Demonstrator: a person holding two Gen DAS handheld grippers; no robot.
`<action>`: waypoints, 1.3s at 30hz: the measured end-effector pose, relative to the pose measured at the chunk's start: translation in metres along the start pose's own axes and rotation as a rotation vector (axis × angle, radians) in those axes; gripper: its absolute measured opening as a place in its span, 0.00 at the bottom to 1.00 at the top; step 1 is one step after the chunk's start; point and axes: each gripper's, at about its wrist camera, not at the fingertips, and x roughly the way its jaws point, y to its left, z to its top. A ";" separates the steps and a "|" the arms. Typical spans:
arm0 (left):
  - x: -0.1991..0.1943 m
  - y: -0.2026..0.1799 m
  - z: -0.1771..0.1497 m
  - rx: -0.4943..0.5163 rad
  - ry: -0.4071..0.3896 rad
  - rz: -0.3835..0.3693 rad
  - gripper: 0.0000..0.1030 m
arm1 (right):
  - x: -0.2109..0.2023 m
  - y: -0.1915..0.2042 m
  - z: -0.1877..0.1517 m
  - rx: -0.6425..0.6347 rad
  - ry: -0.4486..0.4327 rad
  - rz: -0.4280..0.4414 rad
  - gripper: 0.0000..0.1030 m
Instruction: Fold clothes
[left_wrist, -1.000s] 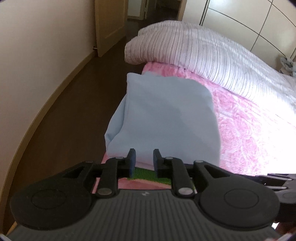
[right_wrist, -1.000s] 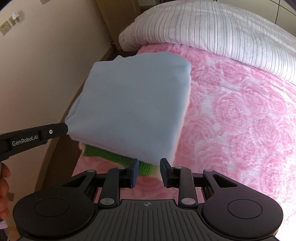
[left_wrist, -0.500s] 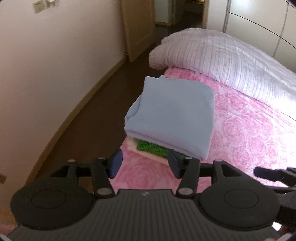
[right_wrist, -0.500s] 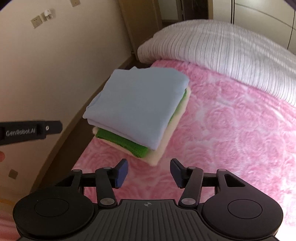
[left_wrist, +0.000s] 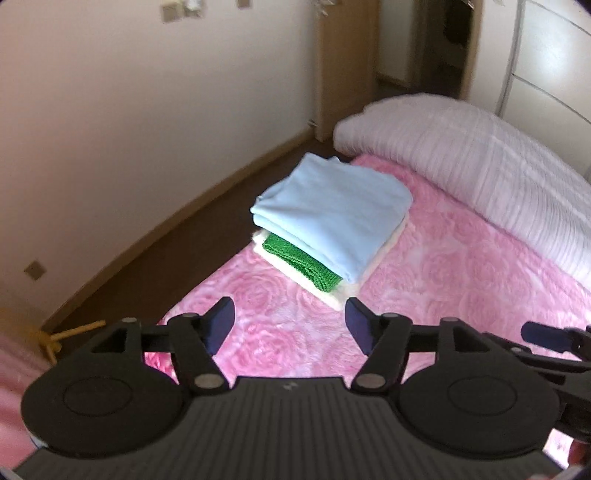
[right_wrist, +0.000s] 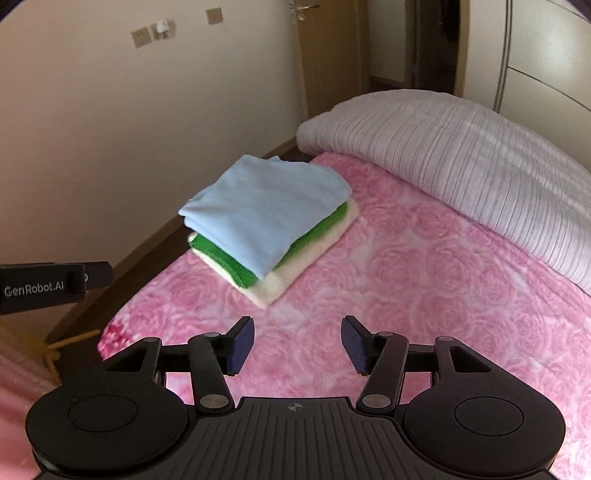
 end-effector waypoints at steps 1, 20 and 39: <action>-0.009 -0.004 -0.006 -0.027 0.001 0.001 0.61 | -0.008 -0.008 -0.003 -0.004 0.000 0.018 0.54; -0.073 -0.089 -0.087 -0.158 0.109 0.069 0.60 | -0.056 -0.087 -0.045 -0.146 0.191 0.111 0.54; -0.020 -0.140 -0.061 -0.169 0.156 0.115 0.60 | -0.008 -0.130 -0.009 -0.225 0.276 0.064 0.54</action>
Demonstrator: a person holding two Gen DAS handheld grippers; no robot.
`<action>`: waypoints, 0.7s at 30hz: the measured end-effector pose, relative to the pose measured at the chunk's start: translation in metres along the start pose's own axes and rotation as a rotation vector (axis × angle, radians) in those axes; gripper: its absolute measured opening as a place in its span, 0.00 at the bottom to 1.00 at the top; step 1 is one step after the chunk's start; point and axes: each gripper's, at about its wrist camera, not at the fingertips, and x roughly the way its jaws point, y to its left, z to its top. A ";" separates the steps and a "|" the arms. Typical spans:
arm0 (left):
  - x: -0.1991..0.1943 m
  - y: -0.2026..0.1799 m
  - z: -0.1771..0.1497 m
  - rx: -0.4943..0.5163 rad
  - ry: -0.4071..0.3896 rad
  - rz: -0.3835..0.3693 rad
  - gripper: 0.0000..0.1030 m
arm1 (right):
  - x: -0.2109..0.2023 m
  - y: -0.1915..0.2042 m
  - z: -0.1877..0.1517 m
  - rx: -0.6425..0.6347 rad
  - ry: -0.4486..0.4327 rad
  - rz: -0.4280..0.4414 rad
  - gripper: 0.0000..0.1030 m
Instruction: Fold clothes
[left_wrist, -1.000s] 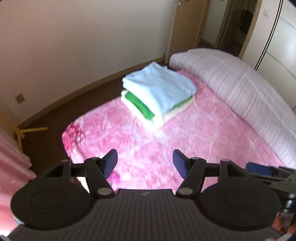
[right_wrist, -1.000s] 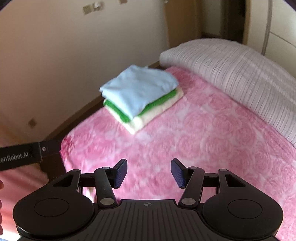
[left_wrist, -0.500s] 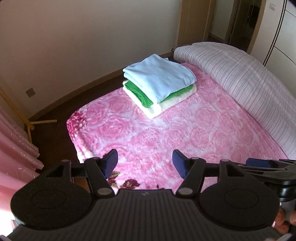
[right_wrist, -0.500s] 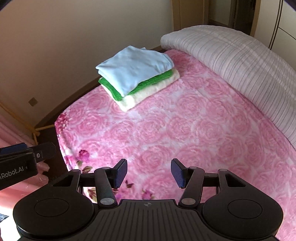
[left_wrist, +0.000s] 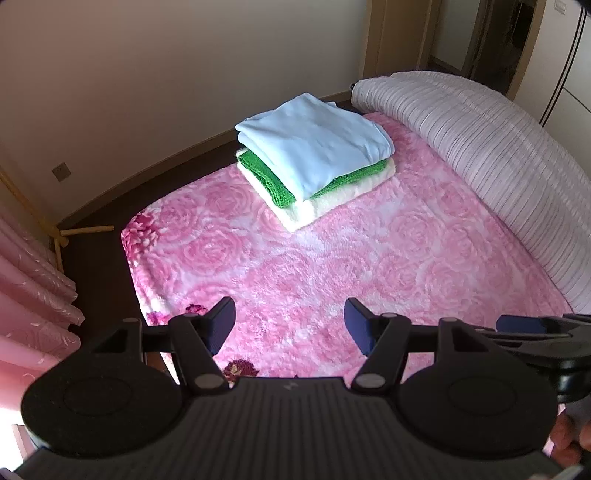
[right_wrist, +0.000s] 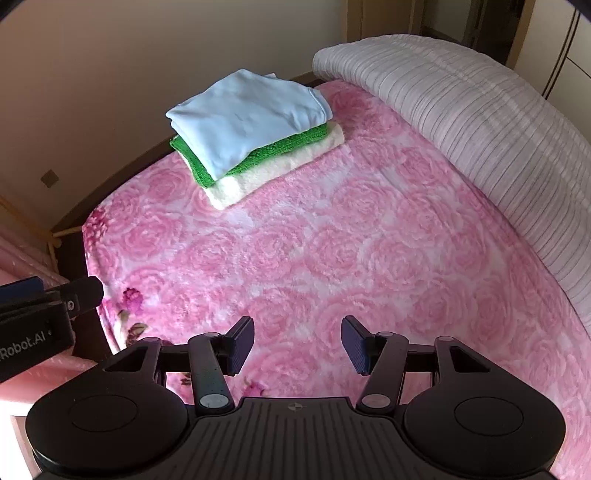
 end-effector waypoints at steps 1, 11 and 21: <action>0.003 -0.002 0.001 -0.002 0.003 0.000 0.60 | 0.002 -0.002 0.002 -0.004 0.002 0.001 0.54; 0.029 -0.021 0.019 -0.003 0.023 0.014 0.60 | 0.024 -0.019 0.027 -0.029 0.017 0.016 0.54; 0.049 -0.030 0.031 0.000 0.030 0.021 0.60 | 0.041 -0.030 0.049 -0.025 0.022 0.041 0.54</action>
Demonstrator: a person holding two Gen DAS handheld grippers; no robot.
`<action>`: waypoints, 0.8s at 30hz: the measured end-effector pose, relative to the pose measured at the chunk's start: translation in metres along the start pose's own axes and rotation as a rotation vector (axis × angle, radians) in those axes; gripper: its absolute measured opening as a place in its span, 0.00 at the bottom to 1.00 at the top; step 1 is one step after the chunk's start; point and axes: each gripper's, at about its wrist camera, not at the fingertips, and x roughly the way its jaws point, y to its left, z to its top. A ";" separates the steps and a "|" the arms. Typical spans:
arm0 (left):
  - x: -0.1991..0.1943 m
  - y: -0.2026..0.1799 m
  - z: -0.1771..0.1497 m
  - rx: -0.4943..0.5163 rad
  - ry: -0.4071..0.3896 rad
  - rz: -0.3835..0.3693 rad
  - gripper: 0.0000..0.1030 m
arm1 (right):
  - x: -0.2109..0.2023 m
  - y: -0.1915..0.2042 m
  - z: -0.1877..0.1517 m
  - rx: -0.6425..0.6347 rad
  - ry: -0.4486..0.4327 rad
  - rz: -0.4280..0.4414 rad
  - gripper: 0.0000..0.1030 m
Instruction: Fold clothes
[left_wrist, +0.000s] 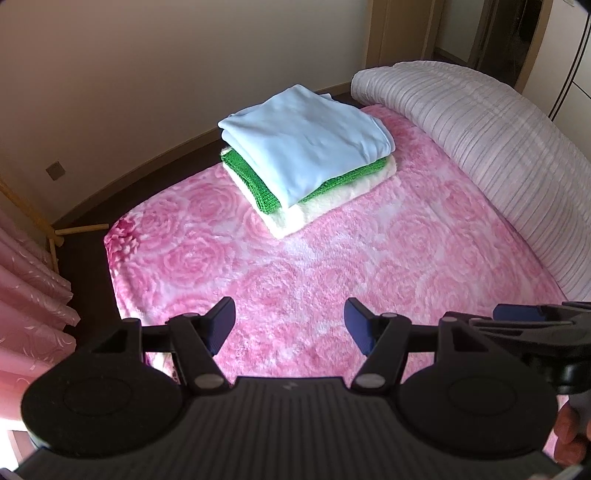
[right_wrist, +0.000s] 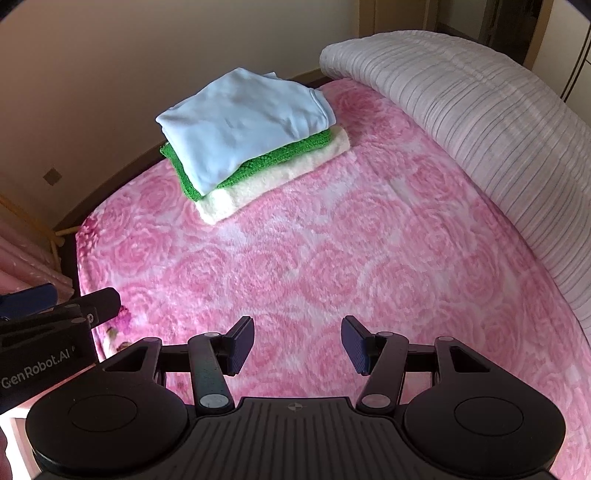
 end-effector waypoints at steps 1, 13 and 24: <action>0.002 0.000 0.001 -0.001 0.001 0.001 0.60 | 0.002 0.000 0.002 -0.001 0.000 0.001 0.54; 0.020 -0.006 0.014 -0.004 0.015 0.003 0.60 | 0.019 -0.006 0.017 -0.005 0.016 0.013 0.54; 0.036 -0.010 0.022 0.000 0.026 0.009 0.60 | 0.032 -0.012 0.028 0.004 0.032 0.004 0.54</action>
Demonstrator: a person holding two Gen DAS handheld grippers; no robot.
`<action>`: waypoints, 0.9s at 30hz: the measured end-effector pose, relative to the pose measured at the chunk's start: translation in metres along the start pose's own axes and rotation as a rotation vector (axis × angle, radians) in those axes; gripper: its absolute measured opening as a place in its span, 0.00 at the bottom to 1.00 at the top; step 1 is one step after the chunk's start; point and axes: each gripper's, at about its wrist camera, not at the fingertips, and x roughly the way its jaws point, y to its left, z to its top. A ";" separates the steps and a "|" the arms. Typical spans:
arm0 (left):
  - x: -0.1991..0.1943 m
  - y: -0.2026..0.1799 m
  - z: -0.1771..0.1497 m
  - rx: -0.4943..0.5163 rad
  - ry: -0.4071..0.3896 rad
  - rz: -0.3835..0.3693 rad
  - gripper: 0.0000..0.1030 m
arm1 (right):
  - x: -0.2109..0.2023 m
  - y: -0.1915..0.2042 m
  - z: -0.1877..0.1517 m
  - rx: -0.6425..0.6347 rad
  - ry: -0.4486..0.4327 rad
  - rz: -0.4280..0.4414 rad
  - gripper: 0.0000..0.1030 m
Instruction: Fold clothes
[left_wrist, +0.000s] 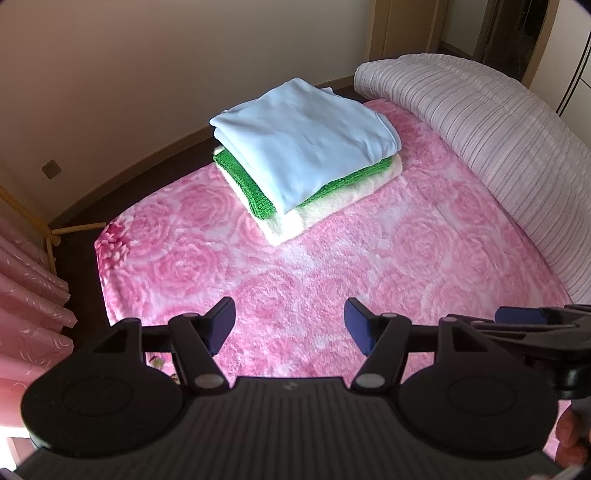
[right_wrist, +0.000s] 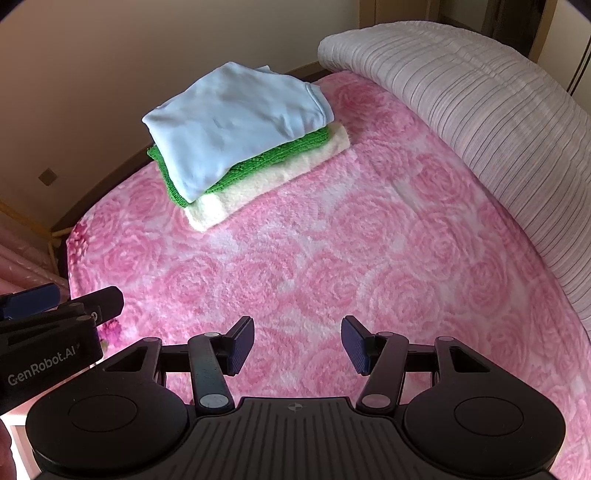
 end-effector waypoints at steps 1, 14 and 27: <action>0.001 0.000 0.001 -0.001 0.001 0.001 0.60 | 0.001 0.000 0.001 0.000 0.000 0.000 0.54; -0.002 0.007 0.003 0.002 -0.008 -0.002 0.60 | -0.002 0.011 0.003 -0.017 0.002 0.001 0.54; -0.039 0.024 -0.012 0.016 -0.093 -0.003 0.60 | -0.032 0.037 -0.014 -0.040 -0.038 -0.016 0.54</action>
